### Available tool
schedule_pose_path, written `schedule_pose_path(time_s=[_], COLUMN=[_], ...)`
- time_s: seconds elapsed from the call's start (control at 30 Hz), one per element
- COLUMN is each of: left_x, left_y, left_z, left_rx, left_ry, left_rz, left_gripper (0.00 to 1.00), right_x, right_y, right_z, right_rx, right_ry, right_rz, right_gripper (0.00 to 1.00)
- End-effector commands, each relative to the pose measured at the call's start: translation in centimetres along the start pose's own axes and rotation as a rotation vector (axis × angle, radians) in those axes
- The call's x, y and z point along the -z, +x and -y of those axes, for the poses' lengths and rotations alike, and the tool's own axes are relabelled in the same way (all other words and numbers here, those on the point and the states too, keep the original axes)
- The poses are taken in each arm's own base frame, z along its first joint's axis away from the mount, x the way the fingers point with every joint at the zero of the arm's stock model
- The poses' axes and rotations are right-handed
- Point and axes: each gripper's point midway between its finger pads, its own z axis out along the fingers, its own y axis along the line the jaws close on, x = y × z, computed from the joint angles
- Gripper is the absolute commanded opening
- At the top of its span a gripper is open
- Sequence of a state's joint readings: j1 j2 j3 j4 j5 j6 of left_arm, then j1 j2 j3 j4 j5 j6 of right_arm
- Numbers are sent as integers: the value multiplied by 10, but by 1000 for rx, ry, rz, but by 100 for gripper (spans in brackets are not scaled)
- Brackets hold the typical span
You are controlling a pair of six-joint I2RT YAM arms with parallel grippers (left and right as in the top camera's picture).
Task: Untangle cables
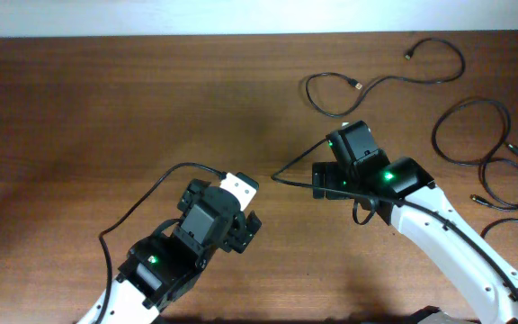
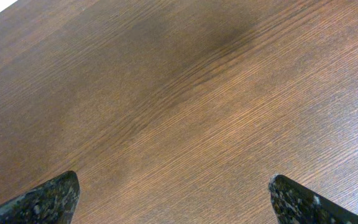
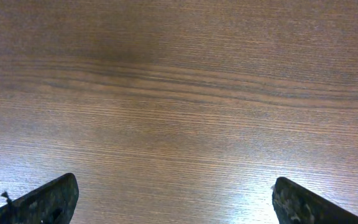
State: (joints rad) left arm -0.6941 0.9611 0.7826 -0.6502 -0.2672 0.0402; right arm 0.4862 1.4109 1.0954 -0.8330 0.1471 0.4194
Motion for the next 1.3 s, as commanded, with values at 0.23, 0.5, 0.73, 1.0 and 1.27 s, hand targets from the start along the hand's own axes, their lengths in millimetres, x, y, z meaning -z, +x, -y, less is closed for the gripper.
schedule_pose_path(time_s=[0.23,0.5,0.73,1.0,1.27], left_x=[2,3,18,49,30], left_y=[-2,1,-4,12,35], left_z=[-3,-4,-8,-18,-12], left_rx=[8,6,20,99,305], left_ry=[-13,-12,-15,-15,94], left_rz=[10,0,51,82,235], left_gripper=[99,99,99,99,99], right_x=[-3,-3,-3,-3,-3], right_y=[4,4,4,4,4], right_z=[-1,-1,-1,-1,-1], right_rx=[-4,-4,-4,-4,-4], right_ry=[0,0,0,0,0], right_rz=[-15,-15,-15,-15,-15], right_gripper=[99,99,99,99,99])
